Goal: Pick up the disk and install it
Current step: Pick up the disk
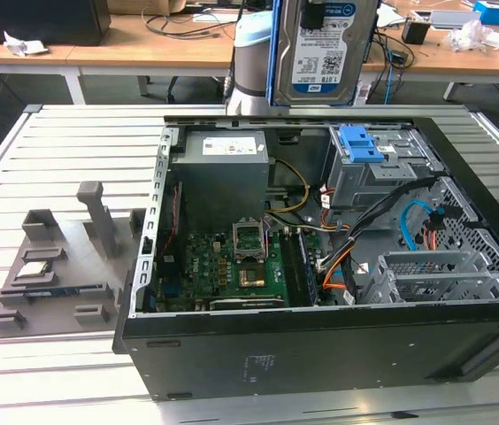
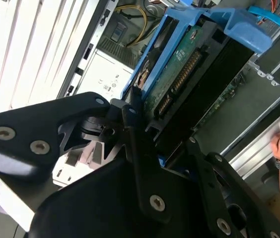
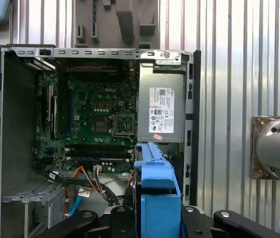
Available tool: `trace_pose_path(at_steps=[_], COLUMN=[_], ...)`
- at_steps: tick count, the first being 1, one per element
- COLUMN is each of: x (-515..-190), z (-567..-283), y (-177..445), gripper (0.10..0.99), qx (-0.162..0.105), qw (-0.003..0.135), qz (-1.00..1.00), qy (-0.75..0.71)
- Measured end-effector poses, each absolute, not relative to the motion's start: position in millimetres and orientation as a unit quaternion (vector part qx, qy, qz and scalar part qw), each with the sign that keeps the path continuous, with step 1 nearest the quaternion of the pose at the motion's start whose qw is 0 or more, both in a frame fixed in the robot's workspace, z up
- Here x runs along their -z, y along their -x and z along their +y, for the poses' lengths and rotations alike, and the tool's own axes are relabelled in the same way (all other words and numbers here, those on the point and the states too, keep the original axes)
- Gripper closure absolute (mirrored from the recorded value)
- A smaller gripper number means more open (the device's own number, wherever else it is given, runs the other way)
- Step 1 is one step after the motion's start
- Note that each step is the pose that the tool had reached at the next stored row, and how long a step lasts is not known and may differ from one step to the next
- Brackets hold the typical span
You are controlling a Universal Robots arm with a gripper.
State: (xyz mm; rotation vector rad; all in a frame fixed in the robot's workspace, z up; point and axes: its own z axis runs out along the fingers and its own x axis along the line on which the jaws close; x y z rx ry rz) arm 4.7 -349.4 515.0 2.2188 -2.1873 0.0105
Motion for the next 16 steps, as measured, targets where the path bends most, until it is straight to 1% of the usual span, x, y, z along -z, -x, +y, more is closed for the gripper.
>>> trace_pose_path(at_steps=[5, 16], x=[-514.6, -510.6], z=[-369.0, -392.5], y=[-4.7, -4.7], gripper=[0.725, 0.725], qx=[-0.003, -0.003], qw=[0.013, 0.013], qz=[-0.702, -0.702], qy=[-0.712, -0.712])
